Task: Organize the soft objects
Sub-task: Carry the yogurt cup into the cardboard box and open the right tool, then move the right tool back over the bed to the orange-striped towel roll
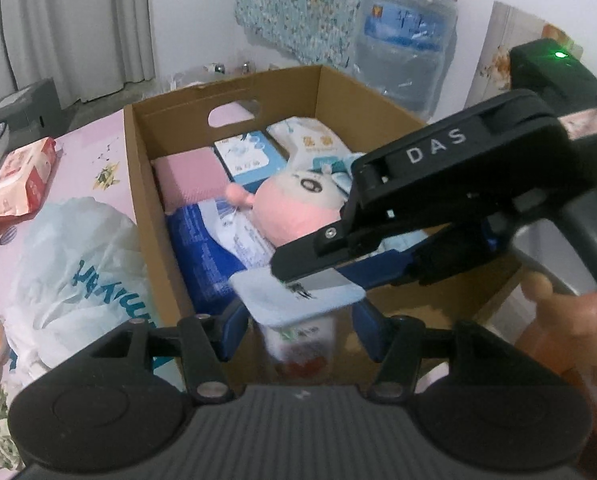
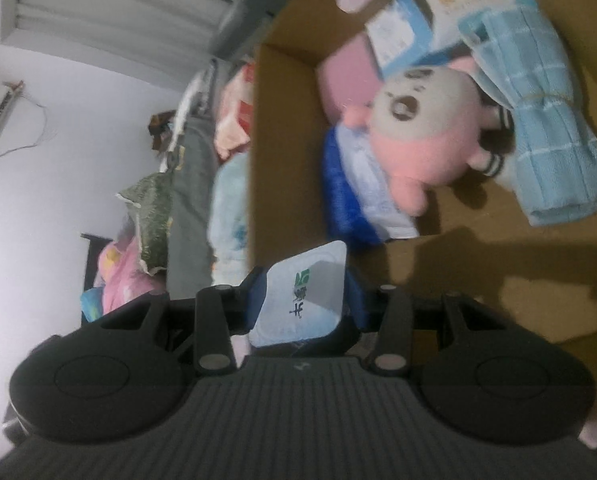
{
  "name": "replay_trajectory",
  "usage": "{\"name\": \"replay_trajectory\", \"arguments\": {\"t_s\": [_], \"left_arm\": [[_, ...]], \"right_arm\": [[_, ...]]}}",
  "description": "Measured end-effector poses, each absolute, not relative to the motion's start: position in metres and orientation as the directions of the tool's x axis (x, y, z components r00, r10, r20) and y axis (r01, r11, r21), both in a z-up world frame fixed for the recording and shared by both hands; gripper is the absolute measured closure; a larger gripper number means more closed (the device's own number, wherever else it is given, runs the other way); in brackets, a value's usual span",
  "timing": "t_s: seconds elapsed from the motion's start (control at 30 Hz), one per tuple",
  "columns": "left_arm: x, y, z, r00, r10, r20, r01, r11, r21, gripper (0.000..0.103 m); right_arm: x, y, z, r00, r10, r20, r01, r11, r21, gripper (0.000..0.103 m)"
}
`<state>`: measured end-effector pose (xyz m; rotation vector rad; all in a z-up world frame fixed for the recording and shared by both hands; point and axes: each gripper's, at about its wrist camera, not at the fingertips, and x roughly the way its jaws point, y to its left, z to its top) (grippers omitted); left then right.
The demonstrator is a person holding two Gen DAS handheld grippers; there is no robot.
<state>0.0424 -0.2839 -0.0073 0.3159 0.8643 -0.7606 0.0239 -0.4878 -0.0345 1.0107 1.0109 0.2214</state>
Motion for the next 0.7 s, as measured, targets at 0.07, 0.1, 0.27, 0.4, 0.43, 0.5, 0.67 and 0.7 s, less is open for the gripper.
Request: {"name": "replay_trajectory", "arguments": {"t_s": [0.07, 0.1, 0.27, 0.4, 0.43, 0.5, 0.67, 0.7], "left_arm": [[0.043, -0.281, -0.012, 0.403, -0.473, -0.784, 0.719, 0.694, -0.049, 0.043], [0.042, -0.280, -0.011, 0.409, -0.478, -0.777, 0.720, 0.692, -0.046, 0.042], [0.029, -0.271, 0.002, 0.418, -0.502, -0.757, 0.731, 0.681, -0.047, 0.039], [0.022, -0.259, 0.011, 0.433, -0.516, -0.739, 0.730, 0.682, -0.048, 0.037], [0.020, -0.255, 0.014, 0.437, -0.521, -0.733, 0.729, 0.683, -0.051, 0.035], [0.018, -0.246, 0.019, 0.444, -0.534, -0.719, 0.727, 0.684, -0.059, 0.031], [0.008, -0.216, 0.030, 0.476, -0.546, -0.689, 0.707, 0.704, -0.069, 0.022], [0.006, -0.208, 0.031, 0.481, -0.545, -0.687, 0.699, 0.711, -0.076, 0.020]], "right_arm": [[0.028, -0.489, -0.043, 0.536, 0.584, -0.610, 0.295, 0.548, 0.783, 0.059], [0.030, -0.491, -0.049, 0.525, 0.594, -0.610, 0.306, 0.537, 0.786, 0.059], [0.031, -0.494, -0.068, 0.487, 0.612, -0.623, 0.348, 0.518, 0.781, 0.058], [0.030, -0.495, -0.066, 0.504, 0.602, -0.619, 0.353, 0.511, 0.784, 0.058], [0.031, -0.496, -0.065, 0.509, 0.595, -0.622, 0.356, 0.512, 0.782, 0.058], [0.033, -0.497, -0.062, 0.521, 0.575, -0.631, 0.361, 0.522, 0.773, 0.058], [0.046, -0.498, -0.055, 0.560, 0.516, -0.648, 0.357, 0.556, 0.751, 0.058], [0.050, -0.497, -0.055, 0.567, 0.512, -0.645, 0.351, 0.558, 0.752, 0.058]]}}
